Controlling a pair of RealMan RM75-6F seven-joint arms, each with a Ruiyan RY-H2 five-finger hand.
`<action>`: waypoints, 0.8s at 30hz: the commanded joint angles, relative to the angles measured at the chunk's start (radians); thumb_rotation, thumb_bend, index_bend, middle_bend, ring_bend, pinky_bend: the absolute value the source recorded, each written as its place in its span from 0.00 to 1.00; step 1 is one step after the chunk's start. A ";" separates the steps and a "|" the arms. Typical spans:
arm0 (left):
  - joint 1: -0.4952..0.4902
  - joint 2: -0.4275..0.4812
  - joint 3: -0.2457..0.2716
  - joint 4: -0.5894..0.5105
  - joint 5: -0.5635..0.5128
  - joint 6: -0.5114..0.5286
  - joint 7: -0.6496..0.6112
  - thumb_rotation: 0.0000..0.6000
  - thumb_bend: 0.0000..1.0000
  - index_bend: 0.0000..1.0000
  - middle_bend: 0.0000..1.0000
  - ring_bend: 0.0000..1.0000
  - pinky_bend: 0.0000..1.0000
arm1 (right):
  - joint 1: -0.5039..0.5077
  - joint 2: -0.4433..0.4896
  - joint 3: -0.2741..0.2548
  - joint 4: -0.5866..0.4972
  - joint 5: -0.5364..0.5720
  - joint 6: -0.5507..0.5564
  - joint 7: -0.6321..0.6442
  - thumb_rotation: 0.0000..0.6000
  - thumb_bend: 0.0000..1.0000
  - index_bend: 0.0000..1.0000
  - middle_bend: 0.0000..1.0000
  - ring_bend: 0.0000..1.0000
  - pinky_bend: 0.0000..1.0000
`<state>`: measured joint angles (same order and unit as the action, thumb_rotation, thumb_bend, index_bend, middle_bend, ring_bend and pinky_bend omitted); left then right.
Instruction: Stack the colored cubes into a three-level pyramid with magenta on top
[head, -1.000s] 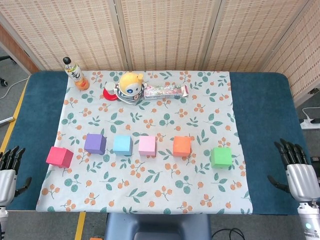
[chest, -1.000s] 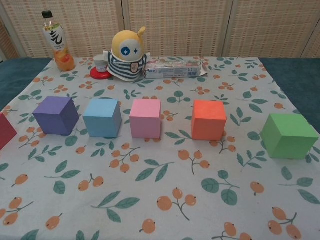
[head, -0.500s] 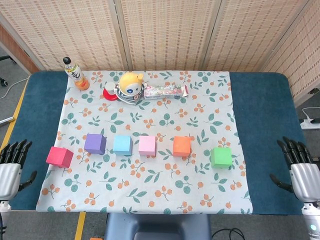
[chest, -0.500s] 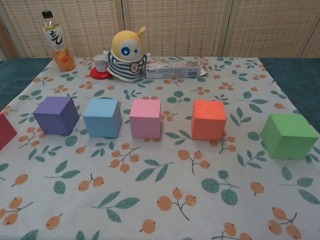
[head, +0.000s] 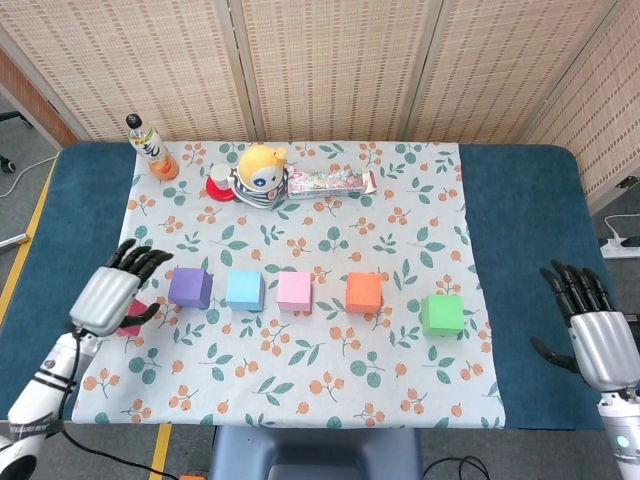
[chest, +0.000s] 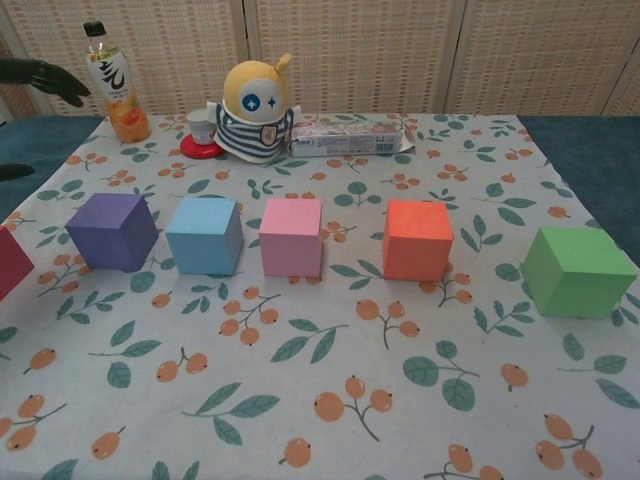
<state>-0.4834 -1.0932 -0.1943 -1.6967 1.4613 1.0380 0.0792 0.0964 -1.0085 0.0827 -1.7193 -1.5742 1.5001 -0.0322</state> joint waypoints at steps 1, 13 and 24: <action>-0.119 -0.067 -0.029 0.031 -0.087 -0.143 0.016 1.00 0.33 0.15 0.16 0.11 0.06 | 0.005 -0.002 0.001 0.002 0.006 -0.007 -0.002 1.00 0.07 0.00 0.00 0.00 0.00; -0.261 -0.217 -0.016 0.133 -0.275 -0.276 0.158 1.00 0.33 0.08 0.11 0.05 0.04 | 0.026 -0.020 0.003 0.019 0.018 -0.036 0.003 1.00 0.08 0.00 0.00 0.00 0.00; -0.313 -0.327 0.010 0.199 -0.355 -0.286 0.188 1.00 0.33 0.09 0.11 0.05 0.04 | 0.030 -0.029 -0.002 0.035 0.022 -0.040 0.018 1.00 0.07 0.00 0.00 0.00 0.00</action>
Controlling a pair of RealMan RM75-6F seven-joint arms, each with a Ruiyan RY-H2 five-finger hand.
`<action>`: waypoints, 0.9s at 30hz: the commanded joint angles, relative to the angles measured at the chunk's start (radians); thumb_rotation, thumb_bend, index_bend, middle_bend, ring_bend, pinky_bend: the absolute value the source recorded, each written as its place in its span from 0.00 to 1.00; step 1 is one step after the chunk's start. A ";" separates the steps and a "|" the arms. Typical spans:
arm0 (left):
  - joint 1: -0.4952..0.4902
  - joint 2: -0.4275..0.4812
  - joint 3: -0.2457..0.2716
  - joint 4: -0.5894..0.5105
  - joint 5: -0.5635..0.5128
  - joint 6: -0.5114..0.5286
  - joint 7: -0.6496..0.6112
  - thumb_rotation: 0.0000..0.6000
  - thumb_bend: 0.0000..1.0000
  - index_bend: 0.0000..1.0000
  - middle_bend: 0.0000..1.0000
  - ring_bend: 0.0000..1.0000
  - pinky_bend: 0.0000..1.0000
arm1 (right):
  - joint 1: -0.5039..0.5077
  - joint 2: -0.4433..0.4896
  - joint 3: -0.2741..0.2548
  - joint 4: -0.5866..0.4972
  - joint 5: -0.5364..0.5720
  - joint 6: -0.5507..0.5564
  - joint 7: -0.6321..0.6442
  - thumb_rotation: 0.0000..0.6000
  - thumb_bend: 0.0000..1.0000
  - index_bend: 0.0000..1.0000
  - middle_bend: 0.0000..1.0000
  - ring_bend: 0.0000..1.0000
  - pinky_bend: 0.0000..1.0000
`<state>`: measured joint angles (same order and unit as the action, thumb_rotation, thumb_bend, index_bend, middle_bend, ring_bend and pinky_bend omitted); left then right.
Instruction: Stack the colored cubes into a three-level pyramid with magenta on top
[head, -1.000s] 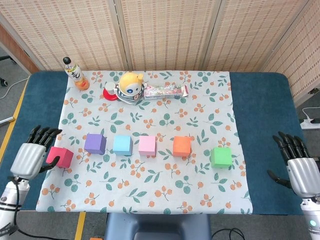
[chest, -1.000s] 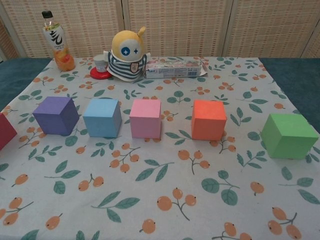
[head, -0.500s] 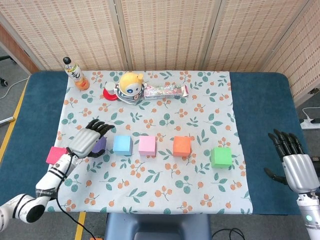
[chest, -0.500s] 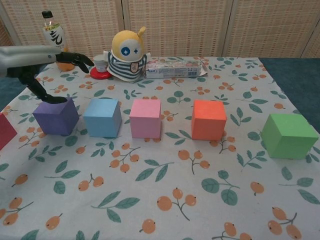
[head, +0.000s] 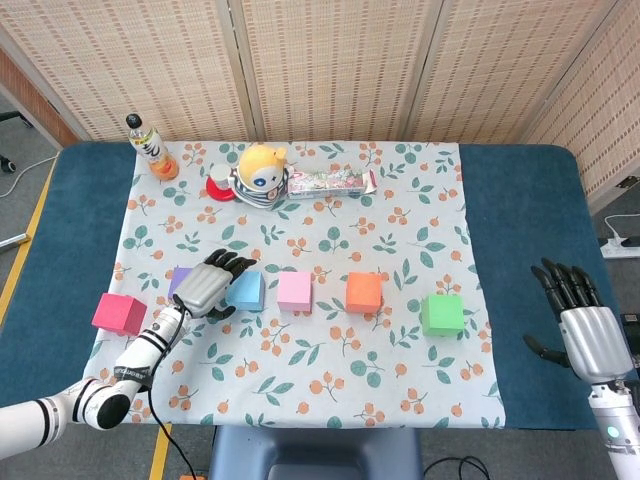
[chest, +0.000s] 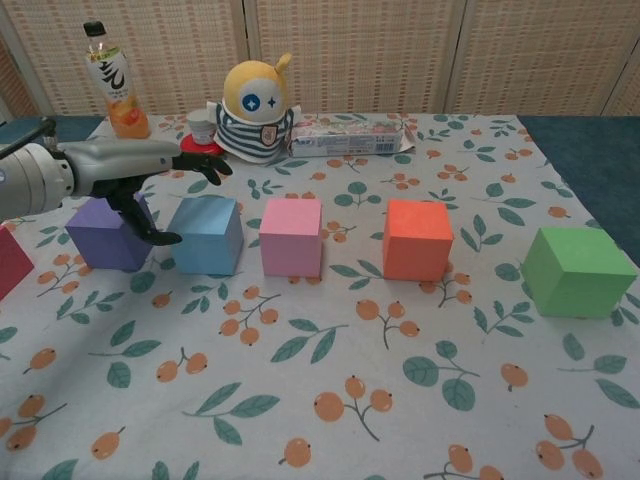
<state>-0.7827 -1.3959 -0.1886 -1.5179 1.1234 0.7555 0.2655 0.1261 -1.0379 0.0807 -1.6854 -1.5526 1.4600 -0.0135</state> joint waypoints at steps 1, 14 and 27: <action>-0.017 -0.031 0.006 0.026 -0.020 -0.004 0.003 1.00 0.33 0.09 0.11 0.05 0.04 | -0.001 0.001 -0.001 0.001 0.001 0.000 0.000 1.00 0.07 0.00 0.00 0.00 0.00; -0.049 -0.115 0.031 0.104 -0.051 0.042 0.068 1.00 0.33 0.11 0.18 0.11 0.04 | -0.008 0.004 -0.008 0.005 0.004 0.011 0.011 1.00 0.07 0.00 0.00 0.00 0.00; -0.066 -0.135 0.035 0.129 -0.046 0.050 0.062 1.00 0.33 0.13 0.33 0.20 0.04 | -0.013 0.004 -0.009 0.015 0.008 0.018 0.025 1.00 0.07 0.00 0.00 0.00 0.00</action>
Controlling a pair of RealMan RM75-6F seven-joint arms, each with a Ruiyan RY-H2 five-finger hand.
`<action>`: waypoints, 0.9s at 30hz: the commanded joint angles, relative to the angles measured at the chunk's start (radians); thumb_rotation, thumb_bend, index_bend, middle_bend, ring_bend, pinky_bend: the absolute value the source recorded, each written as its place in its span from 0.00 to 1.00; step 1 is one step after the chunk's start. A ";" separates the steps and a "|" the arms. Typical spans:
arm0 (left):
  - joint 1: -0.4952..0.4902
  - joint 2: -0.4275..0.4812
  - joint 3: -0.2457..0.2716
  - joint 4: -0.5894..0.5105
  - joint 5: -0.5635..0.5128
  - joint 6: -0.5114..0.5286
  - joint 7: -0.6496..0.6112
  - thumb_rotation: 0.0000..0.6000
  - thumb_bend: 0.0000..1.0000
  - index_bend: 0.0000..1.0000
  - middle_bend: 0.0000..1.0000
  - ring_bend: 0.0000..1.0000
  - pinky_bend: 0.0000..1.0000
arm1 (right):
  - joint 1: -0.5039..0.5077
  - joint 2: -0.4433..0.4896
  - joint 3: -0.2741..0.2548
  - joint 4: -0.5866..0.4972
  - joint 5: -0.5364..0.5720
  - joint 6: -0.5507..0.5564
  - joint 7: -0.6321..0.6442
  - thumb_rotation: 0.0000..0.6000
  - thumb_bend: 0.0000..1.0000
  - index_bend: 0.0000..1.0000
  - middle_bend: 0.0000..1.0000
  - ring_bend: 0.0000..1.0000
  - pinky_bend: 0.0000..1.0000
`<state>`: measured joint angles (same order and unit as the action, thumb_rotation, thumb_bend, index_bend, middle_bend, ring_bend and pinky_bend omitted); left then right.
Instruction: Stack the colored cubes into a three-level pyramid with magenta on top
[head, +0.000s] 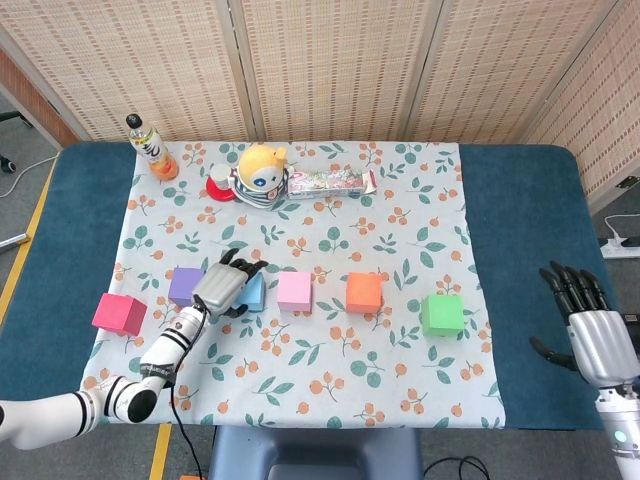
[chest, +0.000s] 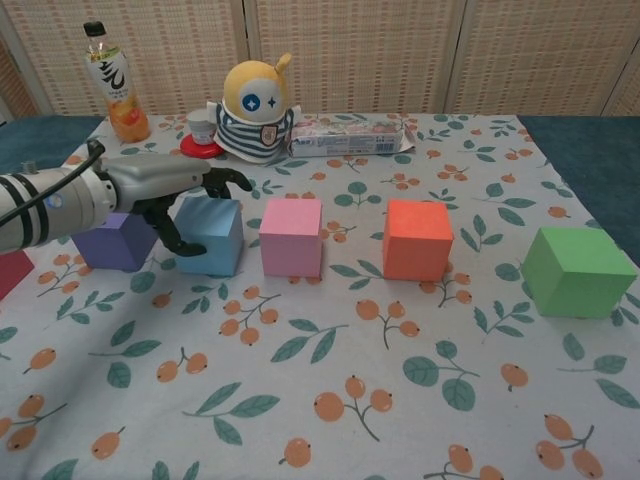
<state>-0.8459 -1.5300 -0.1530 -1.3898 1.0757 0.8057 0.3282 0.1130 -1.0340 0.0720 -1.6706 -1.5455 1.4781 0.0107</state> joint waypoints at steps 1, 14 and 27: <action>-0.006 -0.002 -0.001 0.002 0.001 -0.002 0.000 1.00 0.33 0.13 0.33 0.20 0.04 | -0.001 0.000 0.000 0.001 0.002 0.001 0.002 1.00 0.07 0.00 0.00 0.00 0.00; -0.026 -0.011 -0.012 0.005 -0.010 -0.007 -0.006 1.00 0.33 0.13 0.32 0.20 0.04 | -0.004 0.002 0.002 0.012 0.010 0.002 0.016 1.00 0.07 0.00 0.00 0.00 0.00; -0.047 -0.023 -0.018 0.017 -0.027 -0.032 -0.039 1.00 0.33 0.13 0.32 0.20 0.04 | -0.006 0.002 0.005 0.019 0.023 0.002 0.020 1.00 0.07 0.00 0.00 0.00 0.00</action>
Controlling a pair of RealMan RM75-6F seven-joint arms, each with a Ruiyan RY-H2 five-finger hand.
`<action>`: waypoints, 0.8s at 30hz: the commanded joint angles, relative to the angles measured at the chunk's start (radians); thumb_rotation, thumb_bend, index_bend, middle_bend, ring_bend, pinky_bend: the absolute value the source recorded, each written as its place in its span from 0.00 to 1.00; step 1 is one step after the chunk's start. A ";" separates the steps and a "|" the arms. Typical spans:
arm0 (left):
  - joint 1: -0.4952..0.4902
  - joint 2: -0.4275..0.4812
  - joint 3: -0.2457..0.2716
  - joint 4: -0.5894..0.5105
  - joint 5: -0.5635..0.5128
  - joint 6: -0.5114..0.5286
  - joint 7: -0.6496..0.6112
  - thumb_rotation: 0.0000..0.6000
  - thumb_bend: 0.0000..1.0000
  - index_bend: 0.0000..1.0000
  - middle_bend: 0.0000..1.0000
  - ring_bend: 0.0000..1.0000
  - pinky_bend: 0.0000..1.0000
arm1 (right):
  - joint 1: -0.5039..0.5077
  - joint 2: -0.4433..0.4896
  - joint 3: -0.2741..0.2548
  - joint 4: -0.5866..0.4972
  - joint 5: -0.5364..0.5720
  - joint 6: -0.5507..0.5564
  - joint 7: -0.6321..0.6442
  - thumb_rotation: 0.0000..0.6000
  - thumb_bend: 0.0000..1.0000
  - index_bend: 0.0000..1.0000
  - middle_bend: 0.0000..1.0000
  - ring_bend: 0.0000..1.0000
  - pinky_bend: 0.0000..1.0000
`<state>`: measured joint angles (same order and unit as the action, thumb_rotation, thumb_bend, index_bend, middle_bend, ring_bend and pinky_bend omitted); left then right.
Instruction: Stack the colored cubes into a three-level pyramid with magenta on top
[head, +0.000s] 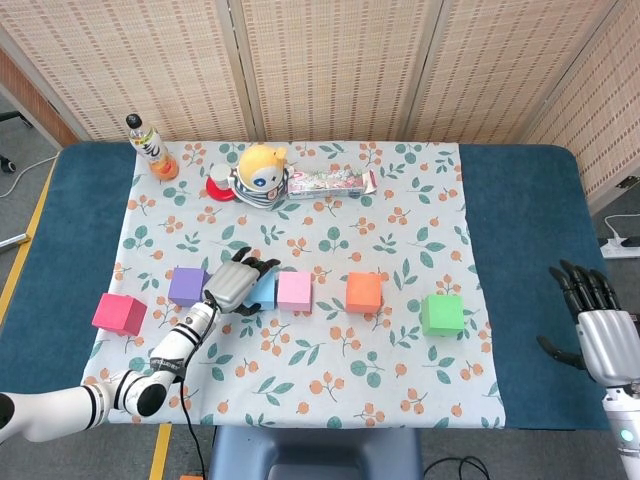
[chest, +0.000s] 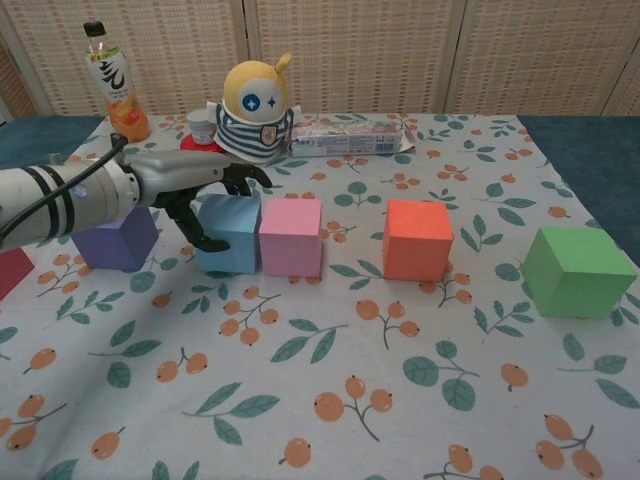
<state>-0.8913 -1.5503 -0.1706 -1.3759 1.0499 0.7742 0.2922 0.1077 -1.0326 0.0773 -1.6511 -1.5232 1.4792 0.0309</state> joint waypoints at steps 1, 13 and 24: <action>-0.002 -0.003 -0.001 0.005 -0.001 0.000 -0.006 1.00 0.33 0.13 0.32 0.20 0.04 | -0.001 0.000 0.000 0.000 0.001 0.001 0.000 1.00 0.07 0.00 0.00 0.00 0.00; -0.011 -0.016 0.001 0.016 0.008 -0.001 -0.026 1.00 0.33 0.13 0.32 0.20 0.04 | -0.003 0.003 0.002 -0.003 0.007 0.002 -0.002 1.00 0.07 0.00 0.00 0.00 0.00; -0.012 -0.025 0.005 0.023 0.009 0.007 -0.032 1.00 0.32 0.13 0.30 0.20 0.04 | -0.007 0.006 0.002 -0.004 0.007 0.007 -0.001 1.00 0.07 0.00 0.00 0.00 0.00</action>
<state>-0.9030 -1.5746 -0.1658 -1.3533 1.0590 0.7813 0.2606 0.1002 -1.0269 0.0789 -1.6550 -1.5165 1.4862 0.0299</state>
